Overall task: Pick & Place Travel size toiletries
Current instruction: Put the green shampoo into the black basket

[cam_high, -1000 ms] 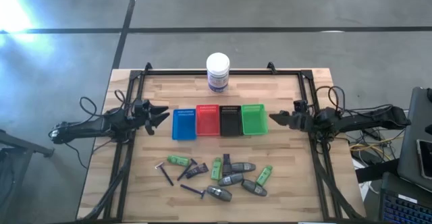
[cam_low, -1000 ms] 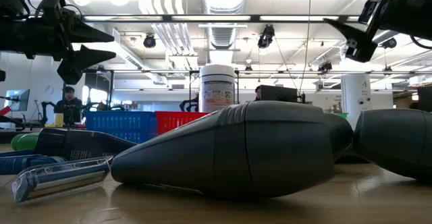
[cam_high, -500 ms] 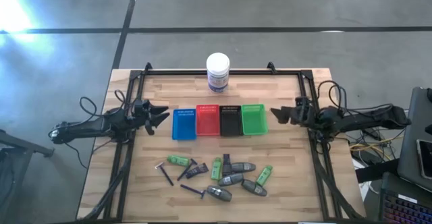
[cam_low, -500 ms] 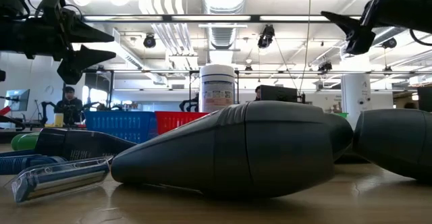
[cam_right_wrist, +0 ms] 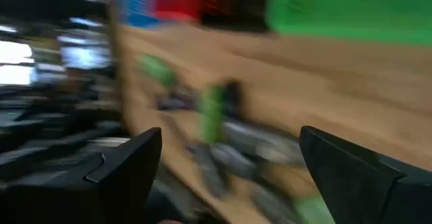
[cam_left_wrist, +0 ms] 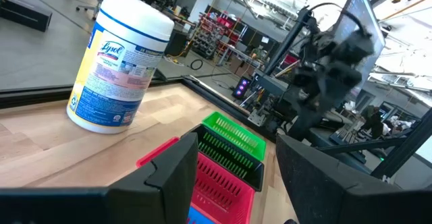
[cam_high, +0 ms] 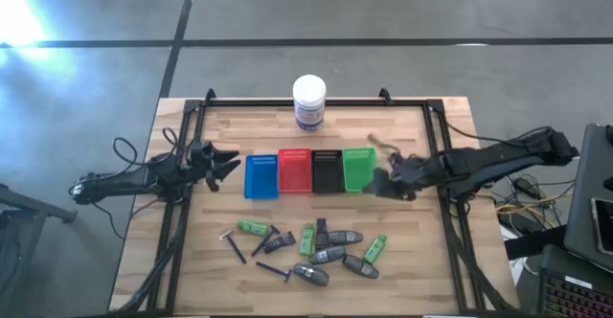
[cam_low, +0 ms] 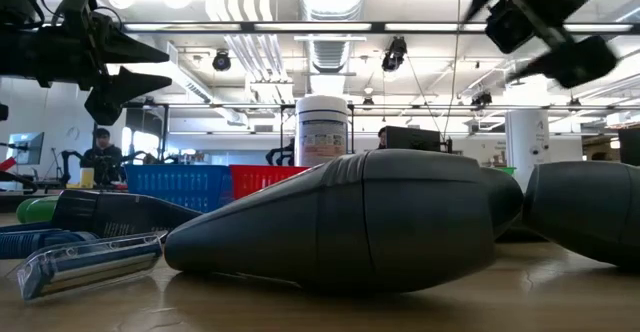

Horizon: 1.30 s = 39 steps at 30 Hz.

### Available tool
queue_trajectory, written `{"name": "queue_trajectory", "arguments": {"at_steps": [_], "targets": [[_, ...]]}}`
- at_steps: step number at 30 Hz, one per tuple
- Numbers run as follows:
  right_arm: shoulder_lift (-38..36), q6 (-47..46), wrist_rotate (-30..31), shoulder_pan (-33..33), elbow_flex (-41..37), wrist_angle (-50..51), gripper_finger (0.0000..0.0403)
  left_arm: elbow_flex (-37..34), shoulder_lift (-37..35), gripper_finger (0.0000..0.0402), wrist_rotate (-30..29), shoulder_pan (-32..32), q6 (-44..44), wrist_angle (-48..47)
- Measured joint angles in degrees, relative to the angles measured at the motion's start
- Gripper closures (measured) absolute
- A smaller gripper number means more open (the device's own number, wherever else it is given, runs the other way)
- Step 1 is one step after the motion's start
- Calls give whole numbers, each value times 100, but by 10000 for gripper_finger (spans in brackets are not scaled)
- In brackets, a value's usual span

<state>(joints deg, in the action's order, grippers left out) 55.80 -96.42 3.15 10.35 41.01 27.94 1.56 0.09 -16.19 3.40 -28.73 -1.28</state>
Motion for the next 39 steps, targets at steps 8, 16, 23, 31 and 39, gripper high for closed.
{"name": "queue_trajectory", "arguments": {"at_steps": [8, 16, 23, 31, 39], "targets": [[1624, -1284, -63, 986, 1090, 1136, 42, 1, 0, 195, 0, 2, 0, 0], [2894, -3161, -65, 1907, 1296, 1093, 58, 1, -1, 195, 0, 1, 0, -1], [3519, -3959, -165, 2206, 1407, 1152, 74, 2, -1, 195, 0, 2, 0, -1], [4178, -3991, -629, 2243, 1593, 1170, 71, 1, 1, 195, -1, 1, 0, 0], [4567, -3987, -691, 2239, 1613, 1150, 74, 2, 3, 195, -1, 2, 0, 0]]}}
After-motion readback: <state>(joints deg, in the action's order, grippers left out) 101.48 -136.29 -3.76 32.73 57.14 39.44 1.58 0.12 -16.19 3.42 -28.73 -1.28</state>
